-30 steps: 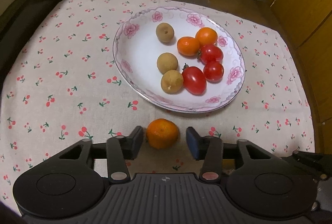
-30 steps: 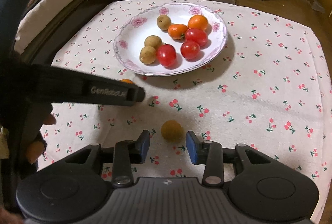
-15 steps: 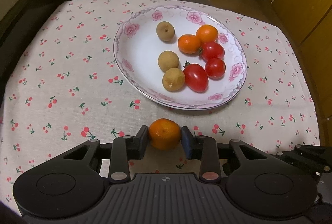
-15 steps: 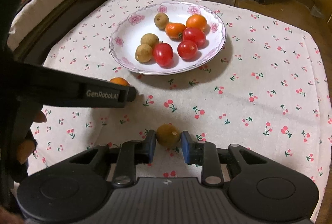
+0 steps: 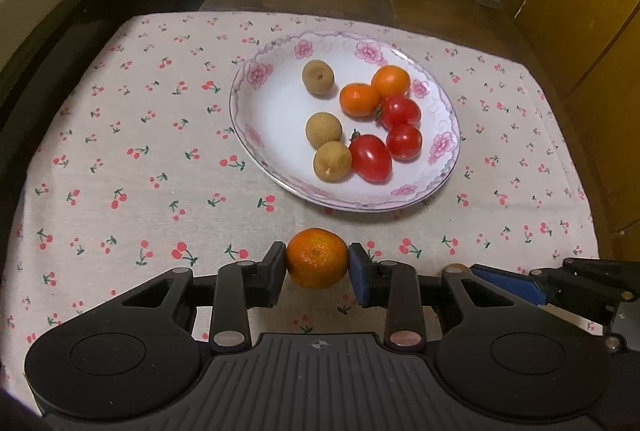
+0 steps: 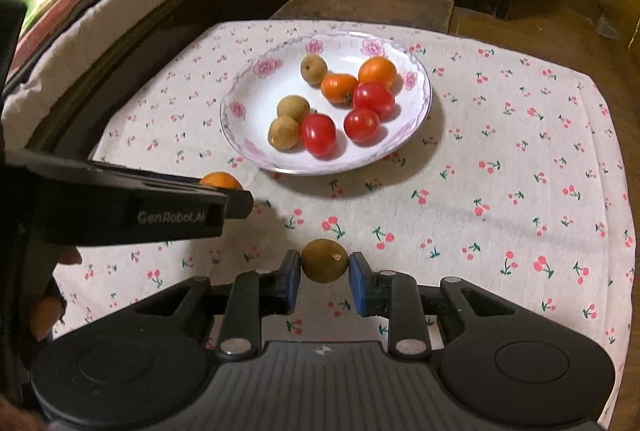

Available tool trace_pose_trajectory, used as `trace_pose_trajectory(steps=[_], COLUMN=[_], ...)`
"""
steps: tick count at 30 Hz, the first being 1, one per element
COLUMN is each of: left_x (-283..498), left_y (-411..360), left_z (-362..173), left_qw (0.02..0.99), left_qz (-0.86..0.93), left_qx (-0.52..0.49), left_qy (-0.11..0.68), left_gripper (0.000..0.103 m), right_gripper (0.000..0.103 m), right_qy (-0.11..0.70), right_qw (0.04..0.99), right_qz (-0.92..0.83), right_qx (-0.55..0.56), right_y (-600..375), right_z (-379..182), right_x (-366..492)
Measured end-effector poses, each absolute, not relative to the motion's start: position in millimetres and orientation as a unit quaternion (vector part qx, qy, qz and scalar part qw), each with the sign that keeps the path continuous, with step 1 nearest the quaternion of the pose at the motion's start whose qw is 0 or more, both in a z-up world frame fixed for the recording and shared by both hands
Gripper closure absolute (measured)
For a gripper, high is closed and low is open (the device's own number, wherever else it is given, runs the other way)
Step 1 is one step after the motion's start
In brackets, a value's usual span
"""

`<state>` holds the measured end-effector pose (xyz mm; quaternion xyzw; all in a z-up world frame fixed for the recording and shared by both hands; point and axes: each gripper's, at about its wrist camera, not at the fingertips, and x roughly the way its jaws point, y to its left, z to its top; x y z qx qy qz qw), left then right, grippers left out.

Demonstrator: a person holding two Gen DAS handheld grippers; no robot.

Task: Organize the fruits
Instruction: 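Lift and carry the orange and tan fruit over the bowl with both tools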

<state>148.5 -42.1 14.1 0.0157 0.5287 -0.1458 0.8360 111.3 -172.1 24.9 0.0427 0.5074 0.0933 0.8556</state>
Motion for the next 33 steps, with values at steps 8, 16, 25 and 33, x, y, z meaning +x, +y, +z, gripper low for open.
trace_pose_trajectory(steps=[8,16,25,33], left_x=[146,146,152,163], left_y=[-43,-43,-44,-44], left_z=[23,26,30,32], left_qw=[0.840,0.842,0.845,0.846], left_qz=[-0.152,-0.153,-0.151,-0.143], left_qx=[0.011,0.010,0.004,-0.003], left_qy=[0.520,0.518,0.514,0.513], left_gripper=[0.061,0.061,0.061,0.061], right_gripper=[0.075,0.075,0.075,0.075], right_qy=[0.495,0.490,0.478,0.474], right_qw=[0.862,0.865,0.871,0.873], right_qz=[0.090,0.084,0.081,0.079], right_qx=[0.055,0.070,0.080,0.083], right_y=[-175,-179,-183,-185], right_z=[33,40,47,49], right_x=[116,125,136,149])
